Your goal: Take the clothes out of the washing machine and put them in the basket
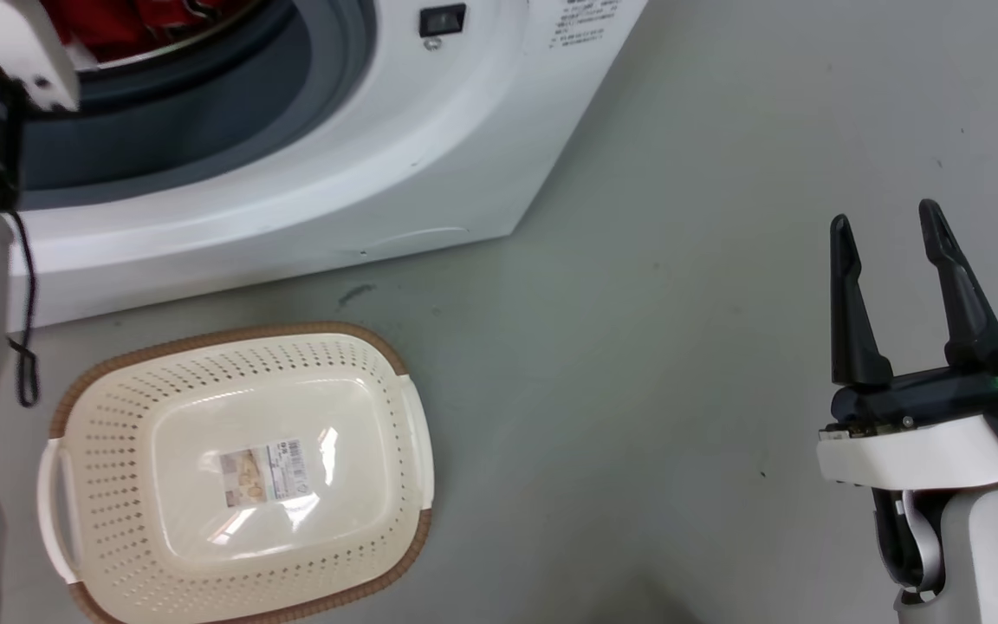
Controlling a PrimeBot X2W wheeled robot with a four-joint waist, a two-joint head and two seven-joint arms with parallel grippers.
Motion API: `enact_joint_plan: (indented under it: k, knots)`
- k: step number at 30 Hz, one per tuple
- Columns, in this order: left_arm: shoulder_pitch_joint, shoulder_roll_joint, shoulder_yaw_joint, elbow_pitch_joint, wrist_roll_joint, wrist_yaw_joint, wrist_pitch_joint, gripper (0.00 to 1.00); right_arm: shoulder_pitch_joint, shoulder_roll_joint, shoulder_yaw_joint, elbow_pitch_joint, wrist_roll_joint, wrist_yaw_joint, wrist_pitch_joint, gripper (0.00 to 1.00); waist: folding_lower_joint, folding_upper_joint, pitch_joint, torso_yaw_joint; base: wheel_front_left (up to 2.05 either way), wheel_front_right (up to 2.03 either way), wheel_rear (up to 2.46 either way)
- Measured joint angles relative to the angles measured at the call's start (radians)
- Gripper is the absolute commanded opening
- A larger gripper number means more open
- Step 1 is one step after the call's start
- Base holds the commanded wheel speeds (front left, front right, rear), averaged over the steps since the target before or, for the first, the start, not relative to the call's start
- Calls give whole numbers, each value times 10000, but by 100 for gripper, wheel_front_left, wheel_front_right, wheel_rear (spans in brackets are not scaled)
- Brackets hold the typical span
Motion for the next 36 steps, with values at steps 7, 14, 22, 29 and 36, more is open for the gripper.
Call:
enact_joint_plan:
  k: [7,14,22,29,36]
  knots:
    - [1014,-660,-267,247,-21,-104,-1260,0,188,2,-29,150,-236,0,-2,100,0,0,-884,472,0,0,0]
    - [1779,-1218,-339,-307,-36,-71,-1783,0,453,-2,-307,291,-466,0,-2,100,0,0,-1654,984,0,0,0]
    - [3170,-1400,-560,-2520,334,-127,-1837,0,713,2,-541,489,-811,0,-2,100,0,0,-2650,1583,0,0,0]
    - [4886,-1227,-811,-4945,313,-259,-1701,0,1329,0,-926,573,-915,0,-2,100,0,0,-3557,2116,0,0,0]
    - [6760,-748,-755,-7988,-182,59,-529,0,1634,0,-1179,627,-1016,0,-2,100,0,0,-4051,2645,0,0,0]
